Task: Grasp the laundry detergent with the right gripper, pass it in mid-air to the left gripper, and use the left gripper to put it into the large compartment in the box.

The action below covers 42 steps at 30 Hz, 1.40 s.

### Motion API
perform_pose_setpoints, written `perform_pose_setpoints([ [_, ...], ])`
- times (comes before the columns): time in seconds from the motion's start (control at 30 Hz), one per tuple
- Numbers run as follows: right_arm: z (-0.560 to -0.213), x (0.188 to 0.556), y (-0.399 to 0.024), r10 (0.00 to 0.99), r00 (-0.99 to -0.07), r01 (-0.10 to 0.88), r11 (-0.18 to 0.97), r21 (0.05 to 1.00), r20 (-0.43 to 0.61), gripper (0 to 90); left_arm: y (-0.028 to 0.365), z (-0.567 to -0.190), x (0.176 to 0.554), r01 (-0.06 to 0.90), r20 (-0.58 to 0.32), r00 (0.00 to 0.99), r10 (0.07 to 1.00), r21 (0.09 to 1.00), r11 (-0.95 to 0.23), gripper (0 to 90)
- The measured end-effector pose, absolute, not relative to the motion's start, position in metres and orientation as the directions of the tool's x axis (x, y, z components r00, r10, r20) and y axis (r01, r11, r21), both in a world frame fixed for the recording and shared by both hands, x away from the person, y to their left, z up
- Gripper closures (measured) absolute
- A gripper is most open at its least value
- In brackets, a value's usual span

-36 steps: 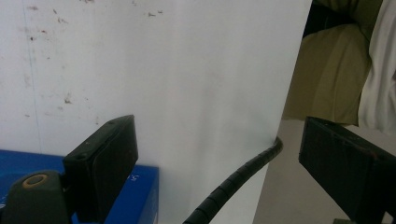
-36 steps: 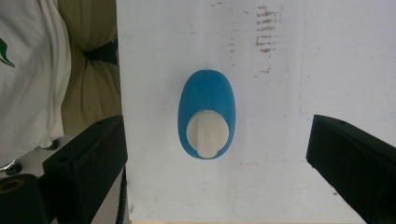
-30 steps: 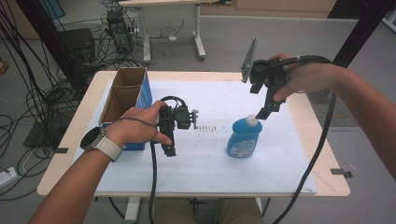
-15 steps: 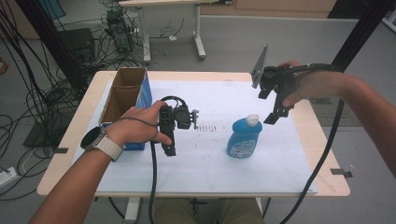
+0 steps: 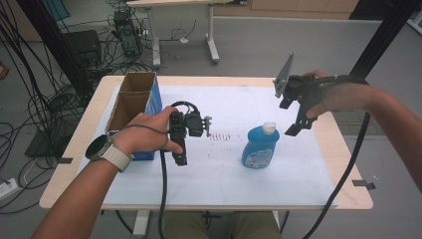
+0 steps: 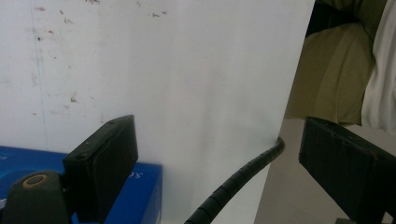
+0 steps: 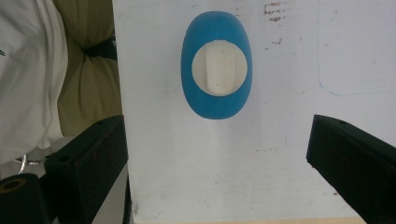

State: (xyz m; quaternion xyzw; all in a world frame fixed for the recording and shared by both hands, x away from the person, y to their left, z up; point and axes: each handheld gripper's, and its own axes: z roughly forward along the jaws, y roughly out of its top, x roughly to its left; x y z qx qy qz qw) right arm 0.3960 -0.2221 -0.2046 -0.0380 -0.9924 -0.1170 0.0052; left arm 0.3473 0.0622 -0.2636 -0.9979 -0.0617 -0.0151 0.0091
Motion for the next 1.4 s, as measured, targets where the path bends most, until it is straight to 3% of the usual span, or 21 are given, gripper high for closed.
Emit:
perform_pose_setpoints([
  [1.4, -0.237, 0.396, -0.237, 0.080, -0.996, 0.088, 0.950, 0.299, 0.039, 6.0, 0.060, -0.270, 0.350, 0.131, 0.036, 0.991, 0.130, -0.006, -0.991, 12.1],
])
